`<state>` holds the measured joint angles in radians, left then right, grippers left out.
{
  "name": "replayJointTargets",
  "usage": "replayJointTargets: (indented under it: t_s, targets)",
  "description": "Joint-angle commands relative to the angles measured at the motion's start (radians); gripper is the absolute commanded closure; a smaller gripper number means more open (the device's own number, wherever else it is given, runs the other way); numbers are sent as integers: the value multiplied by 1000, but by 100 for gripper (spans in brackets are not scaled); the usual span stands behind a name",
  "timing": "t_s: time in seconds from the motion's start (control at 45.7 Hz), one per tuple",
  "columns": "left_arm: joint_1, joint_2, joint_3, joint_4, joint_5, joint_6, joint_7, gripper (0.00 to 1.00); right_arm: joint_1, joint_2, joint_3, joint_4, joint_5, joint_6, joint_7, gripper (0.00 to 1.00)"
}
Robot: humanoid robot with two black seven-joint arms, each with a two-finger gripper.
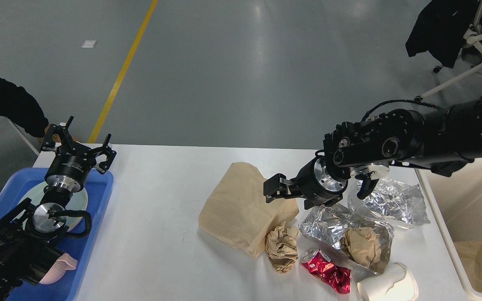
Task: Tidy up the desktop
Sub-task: 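Lower the right gripper onto the large brown paper bag and grasp it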
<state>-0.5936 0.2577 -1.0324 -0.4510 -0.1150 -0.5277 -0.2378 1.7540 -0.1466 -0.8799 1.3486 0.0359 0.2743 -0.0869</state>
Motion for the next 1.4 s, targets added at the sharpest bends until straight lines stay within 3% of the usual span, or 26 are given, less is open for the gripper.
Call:
replayJointTargets:
  t_s: [0.0, 0.525, 0.897, 1.379]
  targets:
    - [0, 0, 0, 0, 0, 0, 0, 4, -68, -16, 2, -17, 65, -10, -28, 0]
    - [0, 0, 0, 0, 0, 0, 0, 4, -197, -28, 73, -62, 90, 6, -24, 0]
    - [0, 0, 0, 0, 0, 0, 0, 4, -318, -77, 116, -290, 156, 10, -25, 0]
    - [0, 0, 0, 0, 0, 0, 0, 4, -354, -74, 144, -348, 142, 16, -27, 0]
